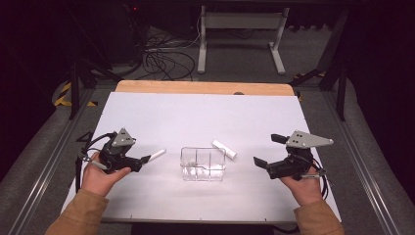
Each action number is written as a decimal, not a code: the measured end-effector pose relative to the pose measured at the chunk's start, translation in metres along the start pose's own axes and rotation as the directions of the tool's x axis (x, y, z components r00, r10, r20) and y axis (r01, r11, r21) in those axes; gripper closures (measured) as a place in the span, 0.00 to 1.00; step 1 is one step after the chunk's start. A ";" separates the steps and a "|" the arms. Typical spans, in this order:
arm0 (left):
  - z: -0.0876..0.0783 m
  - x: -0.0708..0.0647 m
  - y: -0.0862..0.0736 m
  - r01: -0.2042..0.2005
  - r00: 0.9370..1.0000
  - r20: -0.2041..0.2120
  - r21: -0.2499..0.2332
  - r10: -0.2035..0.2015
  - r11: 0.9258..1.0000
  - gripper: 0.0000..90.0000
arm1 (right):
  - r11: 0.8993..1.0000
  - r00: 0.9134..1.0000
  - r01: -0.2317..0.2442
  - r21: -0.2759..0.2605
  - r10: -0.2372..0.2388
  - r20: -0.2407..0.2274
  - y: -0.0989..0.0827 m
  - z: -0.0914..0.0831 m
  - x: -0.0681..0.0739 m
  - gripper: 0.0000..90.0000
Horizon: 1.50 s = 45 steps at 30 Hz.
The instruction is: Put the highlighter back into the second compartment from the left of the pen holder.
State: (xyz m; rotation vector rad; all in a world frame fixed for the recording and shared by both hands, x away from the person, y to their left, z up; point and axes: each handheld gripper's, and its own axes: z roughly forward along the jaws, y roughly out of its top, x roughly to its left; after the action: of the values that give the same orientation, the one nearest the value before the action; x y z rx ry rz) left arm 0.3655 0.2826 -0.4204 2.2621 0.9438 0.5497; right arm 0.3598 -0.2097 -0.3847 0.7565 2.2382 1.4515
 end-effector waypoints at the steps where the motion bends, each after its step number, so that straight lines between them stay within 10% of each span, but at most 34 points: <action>1: 0.003 0.001 0.000 -0.002 1.000 -0.002 0.010 0.002 1.000 0.24 | 1.000 1.000 0.001 0.000 -0.001 -0.001 0.000 0.000 0.000 0.00; 22: 0.043 0.011 0.007 -0.038 0.998 0.058 0.186 0.028 0.982 0.46 | 0.999 0.999 -0.040 0.019 0.041 -0.010 -0.004 0.001 -0.004 0.00; 45: 0.063 0.010 0.009 -0.128 0.986 0.138 0.304 0.090 0.944 0.86 | 0.999 0.999 -0.045 0.031 0.046 -0.027 -0.007 0.003 -0.004 0.00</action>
State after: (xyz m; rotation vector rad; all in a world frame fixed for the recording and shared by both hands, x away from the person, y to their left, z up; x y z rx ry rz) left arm 0.4131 0.2603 -0.4585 2.6117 0.8989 0.3188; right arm 0.3625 -0.2123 -0.3924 0.8063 2.2826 1.4613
